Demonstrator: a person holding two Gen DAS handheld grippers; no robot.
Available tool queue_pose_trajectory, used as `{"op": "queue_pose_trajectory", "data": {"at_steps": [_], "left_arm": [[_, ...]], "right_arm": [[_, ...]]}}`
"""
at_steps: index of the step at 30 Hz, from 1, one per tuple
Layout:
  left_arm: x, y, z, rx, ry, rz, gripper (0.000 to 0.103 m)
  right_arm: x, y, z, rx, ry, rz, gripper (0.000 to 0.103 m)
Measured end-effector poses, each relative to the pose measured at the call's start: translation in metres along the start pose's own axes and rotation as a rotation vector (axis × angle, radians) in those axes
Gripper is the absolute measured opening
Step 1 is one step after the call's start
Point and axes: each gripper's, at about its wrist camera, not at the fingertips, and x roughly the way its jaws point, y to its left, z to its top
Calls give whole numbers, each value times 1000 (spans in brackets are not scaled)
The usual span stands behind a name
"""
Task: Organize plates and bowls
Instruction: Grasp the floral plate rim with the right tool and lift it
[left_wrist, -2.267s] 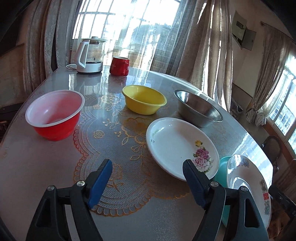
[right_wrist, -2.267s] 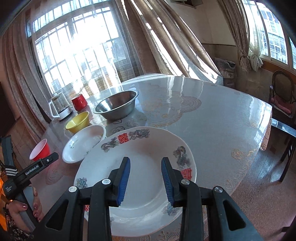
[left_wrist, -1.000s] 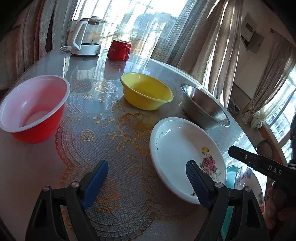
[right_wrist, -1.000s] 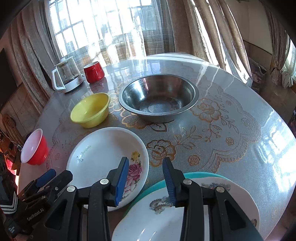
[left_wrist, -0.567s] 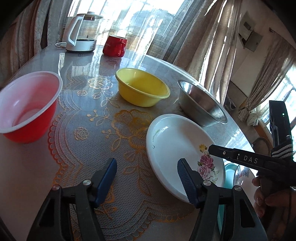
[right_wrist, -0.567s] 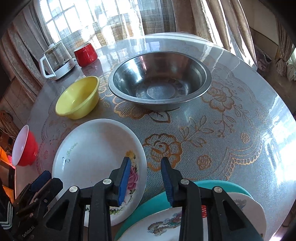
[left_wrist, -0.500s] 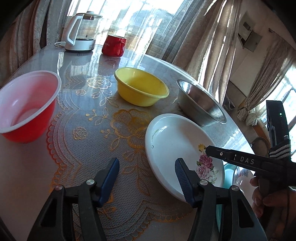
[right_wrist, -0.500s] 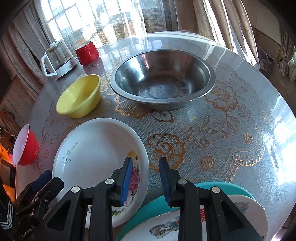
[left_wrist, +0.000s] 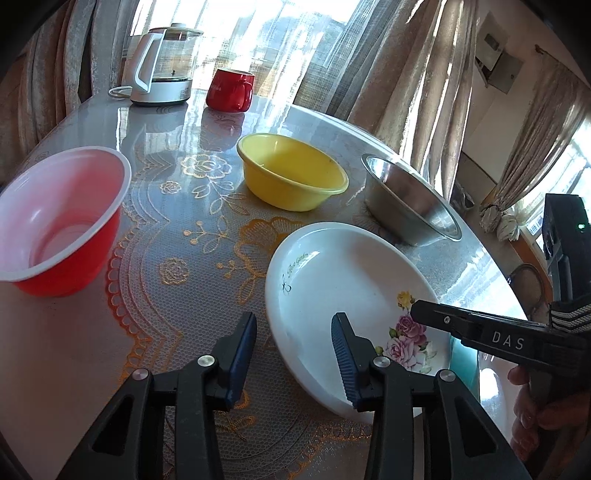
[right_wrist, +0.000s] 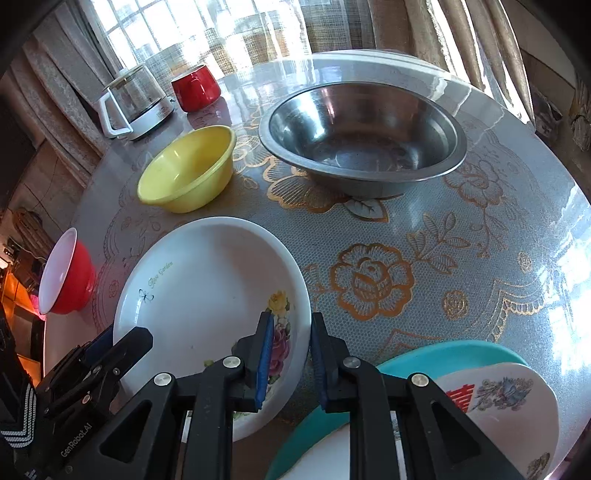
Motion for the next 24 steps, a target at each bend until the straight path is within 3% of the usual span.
{"op": "queue_pose_trajectory", "data": {"at_steps": [5,7,18,21,24], "left_arm": [[-2,3,0,-7,-7,5,51],[-3,2,-1,-2,-9,6,59],[-1,1,1,-6,-9,-17,68],[-2,1,1,-8,-11,-14,64],[-1,3,0,-14,-6,-8,48]], "right_arm": [[2,8,0,-40,-9,-31,22],[3,8,0,-44,-4,-33,22],[12,7,6,-26,5,-12,25],[12,7,5,-27,1,-12,25],[11,9,4,-27,1,-9,23]]}}
